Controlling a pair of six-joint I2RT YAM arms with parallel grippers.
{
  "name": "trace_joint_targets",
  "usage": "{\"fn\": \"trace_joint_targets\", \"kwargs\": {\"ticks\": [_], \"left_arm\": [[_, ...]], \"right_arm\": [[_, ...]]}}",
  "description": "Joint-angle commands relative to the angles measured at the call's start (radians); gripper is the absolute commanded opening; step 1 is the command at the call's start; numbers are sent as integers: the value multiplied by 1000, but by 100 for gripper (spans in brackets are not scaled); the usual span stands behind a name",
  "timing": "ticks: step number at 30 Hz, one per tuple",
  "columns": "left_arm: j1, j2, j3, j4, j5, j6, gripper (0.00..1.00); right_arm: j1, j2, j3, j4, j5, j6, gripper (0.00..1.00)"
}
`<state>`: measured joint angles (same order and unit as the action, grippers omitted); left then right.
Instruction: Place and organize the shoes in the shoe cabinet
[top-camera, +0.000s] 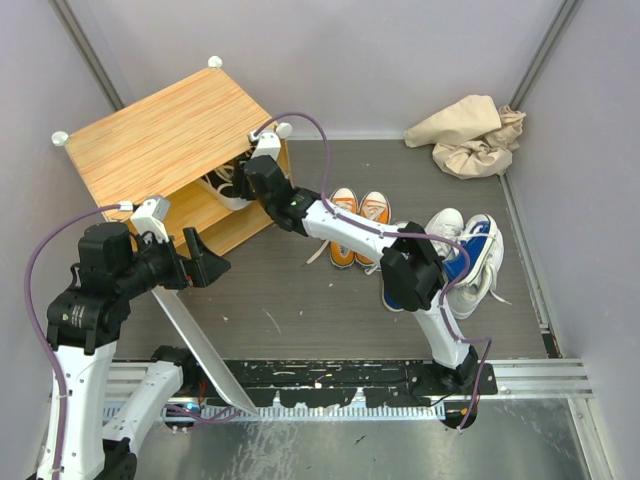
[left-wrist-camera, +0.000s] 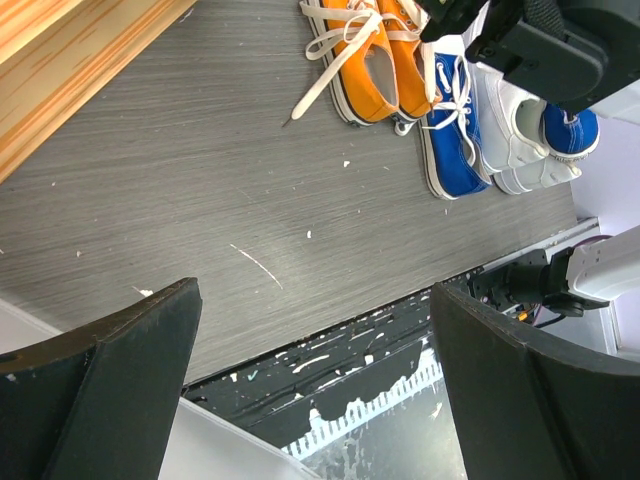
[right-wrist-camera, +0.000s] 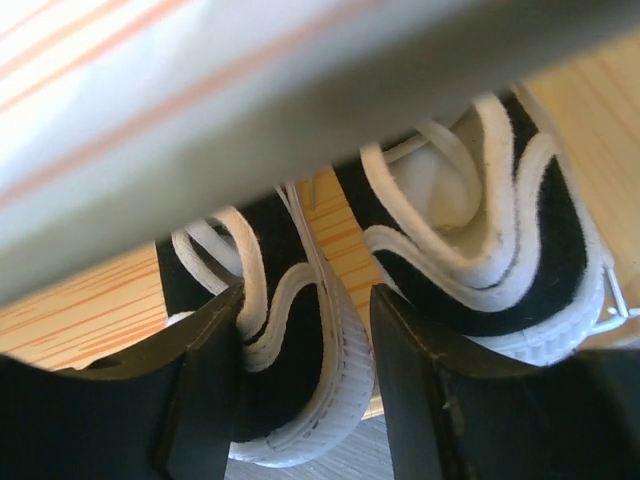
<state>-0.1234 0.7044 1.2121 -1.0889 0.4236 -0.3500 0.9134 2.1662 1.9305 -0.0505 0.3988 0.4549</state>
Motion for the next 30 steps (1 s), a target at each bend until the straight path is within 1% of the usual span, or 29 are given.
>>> {"fn": "trace_joint_targets", "kwargs": {"ticks": [1, 5, 11, 13, 16, 18, 22, 24, 26, 28, 30], "left_arm": [[-2, -6, 12, 28, 19, 20, 98], [-2, -15, 3, 26, 14, 21, 98], [-2, -17, -7, 22, 10, 25, 98], [-2, -17, -10, 21, 8, 26, 98], [-2, -18, -11, 15, 4, 30, 98], [-2, -20, -11, 8, 10, 34, 98], [-3, -21, -5, 3, 29, 45, 98], [-2, -21, 1, 6, 44, 51, 98], [-2, -19, 10, 15, 57, 54, 98], [-2, -18, 17, 23, 68, 54, 98], [-2, -16, 20, 29, 74, 53, 98]], "right_arm": [[11, -117, -62, 231, -39, -44, 58], [15, -182, -162, 332, -96, -50, 63], [17, -278, -317, 454, -140, -59, 66], [16, -300, -353, 470, -151, -63, 66], [16, -333, -391, 448, -148, -61, 66], [16, -368, -416, 390, -113, -53, 66], [16, -455, -450, 130, 35, -83, 69], [15, -506, -483, -7, 156, -105, 76], [4, -559, -538, -126, 236, -113, 84], [-23, -612, -599, -231, 268, -93, 86], [-73, -663, -685, -309, 248, -40, 86]]}}
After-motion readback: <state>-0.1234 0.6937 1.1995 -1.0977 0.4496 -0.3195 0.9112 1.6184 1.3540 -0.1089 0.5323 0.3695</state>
